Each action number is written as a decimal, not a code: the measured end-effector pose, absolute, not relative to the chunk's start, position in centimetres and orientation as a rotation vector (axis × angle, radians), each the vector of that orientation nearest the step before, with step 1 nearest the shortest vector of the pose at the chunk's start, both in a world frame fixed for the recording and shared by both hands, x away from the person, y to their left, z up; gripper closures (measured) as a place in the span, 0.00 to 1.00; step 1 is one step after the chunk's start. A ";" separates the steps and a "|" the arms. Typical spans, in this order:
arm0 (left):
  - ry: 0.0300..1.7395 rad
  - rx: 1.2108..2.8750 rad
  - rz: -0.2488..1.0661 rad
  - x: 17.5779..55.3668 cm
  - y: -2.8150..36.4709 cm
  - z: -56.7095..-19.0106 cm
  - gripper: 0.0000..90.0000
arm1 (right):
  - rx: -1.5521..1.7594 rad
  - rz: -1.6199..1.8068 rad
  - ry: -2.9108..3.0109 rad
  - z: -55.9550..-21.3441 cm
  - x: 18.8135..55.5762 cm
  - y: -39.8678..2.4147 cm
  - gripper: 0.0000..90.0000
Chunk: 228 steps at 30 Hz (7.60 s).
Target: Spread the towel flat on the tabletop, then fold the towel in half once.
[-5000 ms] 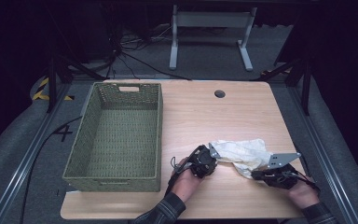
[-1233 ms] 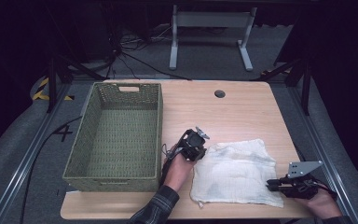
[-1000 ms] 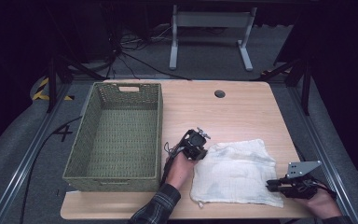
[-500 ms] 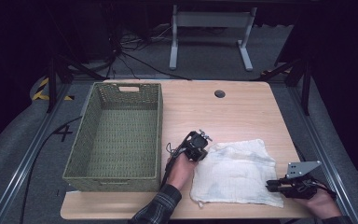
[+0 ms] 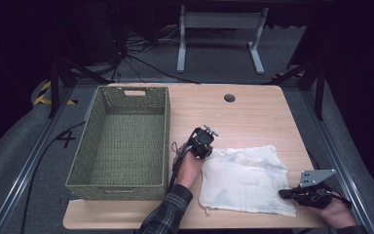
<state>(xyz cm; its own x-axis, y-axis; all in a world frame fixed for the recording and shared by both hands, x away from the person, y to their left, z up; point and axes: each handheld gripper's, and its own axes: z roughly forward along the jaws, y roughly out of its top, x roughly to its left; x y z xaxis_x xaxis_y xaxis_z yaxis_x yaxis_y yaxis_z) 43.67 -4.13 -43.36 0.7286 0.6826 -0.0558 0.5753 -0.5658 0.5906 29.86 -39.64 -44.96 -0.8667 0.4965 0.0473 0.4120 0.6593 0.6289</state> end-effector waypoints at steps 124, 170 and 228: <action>1.069 2.212 0.324 50.4 -3.9 -45.5 0.89 | 1.203 0.986 2.317 -45.4 48.3 -41.9 0.86; 1.044 2.129 0.316 40.7 -1.7 -44.4 0.96 | 1.071 1.089 2.402 -43.6 39.6 -42.4 0.96; 1.005 2.178 0.298 34.0 -1.6 -46.1 0.95 | 0.966 0.989 2.530 -45.0 33.4 -41.6 0.96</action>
<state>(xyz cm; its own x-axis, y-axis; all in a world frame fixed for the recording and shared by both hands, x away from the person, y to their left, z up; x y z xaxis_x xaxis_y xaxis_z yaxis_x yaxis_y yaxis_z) 34.01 -1.62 -46.15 0.6712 0.7368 -0.0816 0.5734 -0.4463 0.6871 33.45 -41.61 -45.02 -0.7459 0.6661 0.0015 0.4905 0.5478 0.6777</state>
